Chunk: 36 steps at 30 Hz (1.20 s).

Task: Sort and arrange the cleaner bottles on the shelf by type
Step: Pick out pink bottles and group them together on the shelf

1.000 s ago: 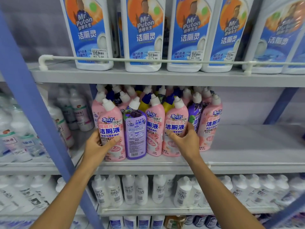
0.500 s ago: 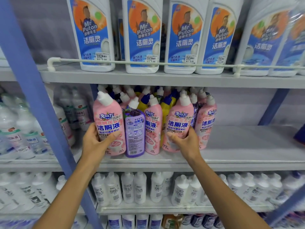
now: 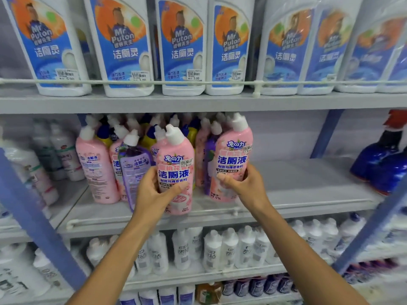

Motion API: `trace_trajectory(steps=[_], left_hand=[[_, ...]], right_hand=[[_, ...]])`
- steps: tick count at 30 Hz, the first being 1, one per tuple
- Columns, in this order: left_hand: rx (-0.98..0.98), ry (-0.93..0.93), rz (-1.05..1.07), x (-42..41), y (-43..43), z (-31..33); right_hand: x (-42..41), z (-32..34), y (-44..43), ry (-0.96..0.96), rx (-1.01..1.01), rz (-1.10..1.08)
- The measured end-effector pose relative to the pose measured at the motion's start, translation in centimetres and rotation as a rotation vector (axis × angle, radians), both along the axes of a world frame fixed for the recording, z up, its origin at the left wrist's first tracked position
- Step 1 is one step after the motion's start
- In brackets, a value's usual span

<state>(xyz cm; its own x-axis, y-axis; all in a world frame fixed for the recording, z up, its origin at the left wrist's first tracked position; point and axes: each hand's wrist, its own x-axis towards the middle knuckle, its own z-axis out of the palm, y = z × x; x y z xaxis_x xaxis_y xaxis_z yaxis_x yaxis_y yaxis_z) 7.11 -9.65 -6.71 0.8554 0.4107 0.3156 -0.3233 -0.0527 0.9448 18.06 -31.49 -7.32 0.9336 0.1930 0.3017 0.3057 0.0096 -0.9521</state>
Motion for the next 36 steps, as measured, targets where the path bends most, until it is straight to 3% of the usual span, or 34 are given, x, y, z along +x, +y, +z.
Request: trace_trajectory(steps=[12, 20, 26, 31, 36], left_hand=[[-0.002, 0.07, -0.093, 13.2, -22.8, -1.3], [0.021, 0.114, 0.001, 22.9, -33.5, -2.0], [0.039, 0.161, -0.011, 25.3, -36.0, -4.0], [0.183, 0.248, -0.067, 24.4, -34.8, -6.2], [0.26, 0.269, 0.035, 25.4, -35.6, -7.6]], right_hand=[[10.7, -1.4, -22.5, 0.044, -0.067, -0.085], [18.1, -1.7, -32.8, 0.046, -0.171, -0.122], [20.0, -4.4, -35.0, 0.085, -0.219, -0.119], [19.1, -5.1, -35.4, 0.062, -0.222, -0.106], [18.9, -7.5, -35.3, 0.074, -0.253, -0.202]])
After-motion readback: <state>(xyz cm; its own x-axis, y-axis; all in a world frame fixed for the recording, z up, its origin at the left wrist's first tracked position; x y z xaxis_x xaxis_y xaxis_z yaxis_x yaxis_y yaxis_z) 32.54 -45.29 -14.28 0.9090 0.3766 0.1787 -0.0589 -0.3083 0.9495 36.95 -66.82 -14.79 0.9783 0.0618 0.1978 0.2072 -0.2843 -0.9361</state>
